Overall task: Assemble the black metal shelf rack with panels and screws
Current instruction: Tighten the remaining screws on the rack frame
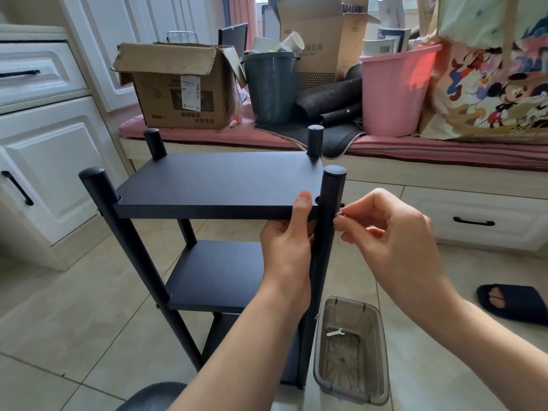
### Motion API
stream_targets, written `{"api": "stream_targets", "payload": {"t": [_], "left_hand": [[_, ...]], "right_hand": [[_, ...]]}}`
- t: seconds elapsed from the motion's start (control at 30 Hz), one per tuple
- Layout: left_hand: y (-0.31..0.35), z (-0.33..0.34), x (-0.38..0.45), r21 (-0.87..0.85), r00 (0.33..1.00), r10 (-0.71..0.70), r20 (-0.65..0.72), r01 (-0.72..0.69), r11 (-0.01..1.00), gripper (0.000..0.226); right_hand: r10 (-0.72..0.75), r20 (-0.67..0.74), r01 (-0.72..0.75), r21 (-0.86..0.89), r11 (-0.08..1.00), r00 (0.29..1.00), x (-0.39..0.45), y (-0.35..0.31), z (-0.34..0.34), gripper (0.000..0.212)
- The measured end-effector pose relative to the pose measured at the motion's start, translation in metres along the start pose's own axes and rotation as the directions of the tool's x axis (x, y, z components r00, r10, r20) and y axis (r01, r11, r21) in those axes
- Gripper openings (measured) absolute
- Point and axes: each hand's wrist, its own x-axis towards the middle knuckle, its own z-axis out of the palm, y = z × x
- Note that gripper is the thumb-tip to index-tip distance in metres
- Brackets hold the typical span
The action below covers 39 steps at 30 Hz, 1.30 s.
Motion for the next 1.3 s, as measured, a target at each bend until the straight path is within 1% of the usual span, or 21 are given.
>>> {"api": "stream_targets", "payload": {"t": [0.23, 0.43, 0.73, 0.83, 0.97, 1.03, 1.13, 1.3], "left_hand": [[0.0001, 0.0007, 0.0006, 0.011, 1.000, 0.016, 0.006, -0.017, 1.000, 0.041], [-0.0015, -0.0003, 0.0010, 0.012, 1.000, 0.013, 0.011, -0.013, 1.000, 0.037], [-0.0044, -0.0002, 0.0022, 0.001, 1.000, 0.015, 0.009, -0.015, 1.000, 0.037], [-0.0044, 0.0002, 0.0026, -0.006, 1.000, 0.014, 0.002, -0.014, 1.000, 0.034], [-0.0053, -0.0003, 0.0041, -0.016, 1.000, 0.010, 0.009, -0.010, 1.000, 0.037], [-0.0057, -0.0004, 0.0043, -0.020, 1.000, 0.012, 0.006, -0.012, 1.000, 0.036], [-0.0061, -0.0003, 0.0043, -0.017, 1.000, 0.012, 0.007, -0.012, 1.000, 0.036], [-0.0074, -0.0007, 0.0048, -0.022, 1.000, 0.014, 0.017, -0.014, 1.000, 0.032]], "right_hand": [[0.006, -0.004, -0.006, 0.004, 1.000, 1.000, 0.0001, -0.0016, 0.0025, 0.015], [0.007, -0.005, -0.007, -0.010, 1.000, 1.000, -0.0001, -0.0030, 0.0020, 0.014], [0.072, -0.014, -0.071, 0.045, 0.996, 0.997, 0.0003, -0.0013, 0.0032, 0.012], [0.061, -0.010, -0.060, 0.033, 0.998, 0.998, 0.0010, -0.0014, 0.0043, 0.013], [0.043, 0.004, -0.043, 0.030, 0.999, 0.999, 0.0033, -0.0018, 0.0038, 0.014], [0.050, 0.013, -0.051, 0.055, 0.997, 0.999, 0.0043, -0.0018, 0.0029, 0.013], [0.105, 0.029, -0.109, 0.158, 0.981, 0.994, 0.0049, -0.0023, 0.0027, 0.012], [0.119, 0.024, -0.122, 0.155, 0.980, 0.993, 0.0046, -0.0021, 0.0033, 0.012]]}}
